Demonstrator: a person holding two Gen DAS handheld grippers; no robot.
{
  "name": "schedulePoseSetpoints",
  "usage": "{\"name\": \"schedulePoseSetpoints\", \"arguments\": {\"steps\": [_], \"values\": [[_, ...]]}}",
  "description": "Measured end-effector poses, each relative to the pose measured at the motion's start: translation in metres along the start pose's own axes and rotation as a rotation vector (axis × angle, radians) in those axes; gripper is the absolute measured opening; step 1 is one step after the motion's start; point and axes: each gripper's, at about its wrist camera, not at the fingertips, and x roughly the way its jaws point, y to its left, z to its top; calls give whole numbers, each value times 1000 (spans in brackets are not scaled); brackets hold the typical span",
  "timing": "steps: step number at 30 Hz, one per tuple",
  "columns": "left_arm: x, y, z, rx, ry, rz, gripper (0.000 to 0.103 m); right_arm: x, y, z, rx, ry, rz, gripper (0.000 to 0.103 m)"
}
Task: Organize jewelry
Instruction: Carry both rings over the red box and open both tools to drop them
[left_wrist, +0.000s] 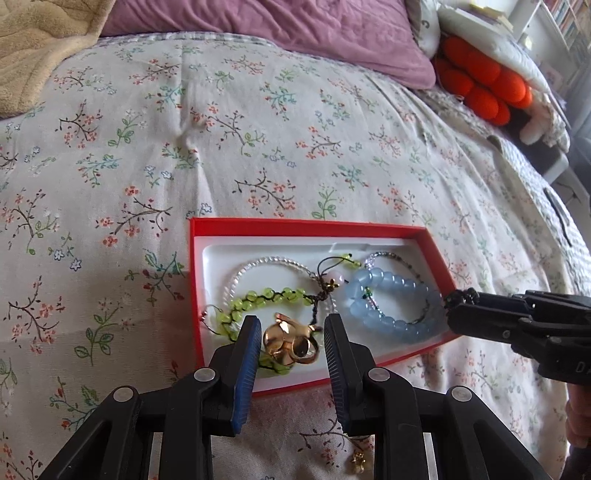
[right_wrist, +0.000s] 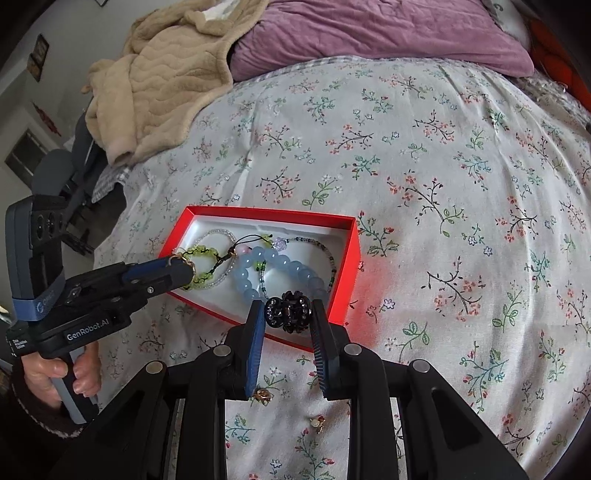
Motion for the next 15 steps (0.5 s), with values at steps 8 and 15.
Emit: {"name": "schedulePoseSetpoints", "arguments": {"steps": [8, 15], "values": [[-21, 16, 5, -42, -62, 45, 38, 10, 4, 1, -13, 12, -18, 26], [-27, 31, 4, -65, -46, 104, 38, 10, 4, 6, -7, -1, -35, 26]]}}
